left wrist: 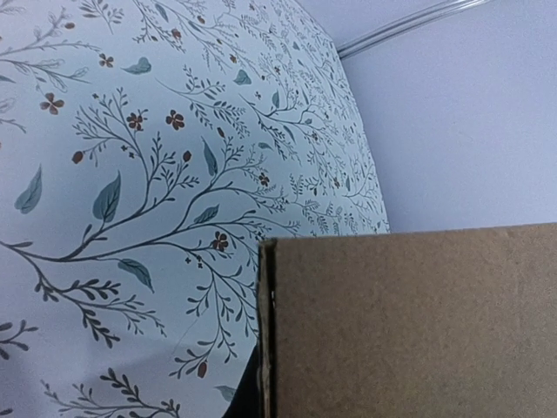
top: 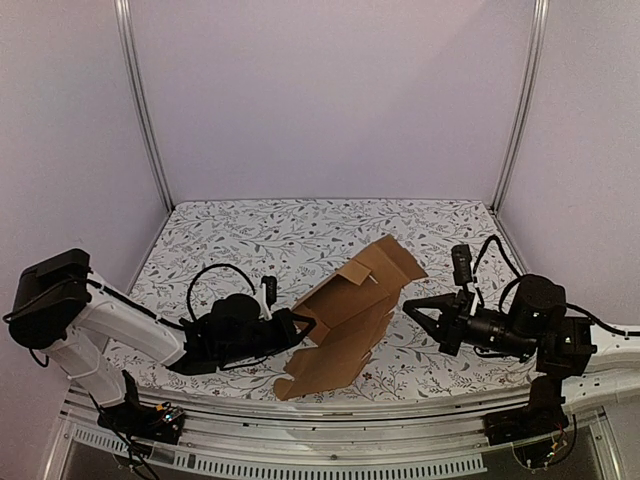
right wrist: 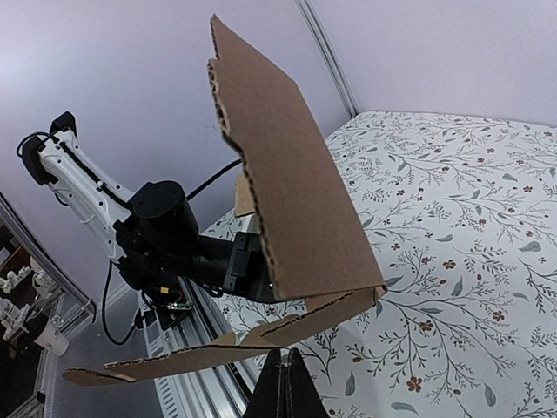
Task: Fold the paper box
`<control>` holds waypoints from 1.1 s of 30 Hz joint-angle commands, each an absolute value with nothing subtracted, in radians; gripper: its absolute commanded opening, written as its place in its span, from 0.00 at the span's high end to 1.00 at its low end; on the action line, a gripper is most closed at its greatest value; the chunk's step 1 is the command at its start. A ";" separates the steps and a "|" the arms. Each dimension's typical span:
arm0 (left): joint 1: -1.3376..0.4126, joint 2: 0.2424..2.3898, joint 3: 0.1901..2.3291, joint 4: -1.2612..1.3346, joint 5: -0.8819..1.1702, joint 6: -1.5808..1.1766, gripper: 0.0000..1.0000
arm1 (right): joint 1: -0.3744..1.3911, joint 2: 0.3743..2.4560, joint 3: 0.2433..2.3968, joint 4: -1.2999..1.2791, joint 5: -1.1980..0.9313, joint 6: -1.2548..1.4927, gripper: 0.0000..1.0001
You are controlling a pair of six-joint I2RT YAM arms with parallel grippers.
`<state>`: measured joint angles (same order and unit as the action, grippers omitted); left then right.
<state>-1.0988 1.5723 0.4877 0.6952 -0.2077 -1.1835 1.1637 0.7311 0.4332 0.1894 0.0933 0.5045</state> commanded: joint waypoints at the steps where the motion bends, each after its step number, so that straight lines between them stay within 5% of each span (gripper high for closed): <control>1: -1.089 1.585 0.474 0.750 -0.163 -1.204 1.00 | 1.180 0.770 0.484 0.268 0.086 0.462 1.00; 33: -1.094 1.527 0.544 0.809 -0.031 -1.137 1.00 | 1.204 0.969 0.503 0.398 0.142 0.465 1.00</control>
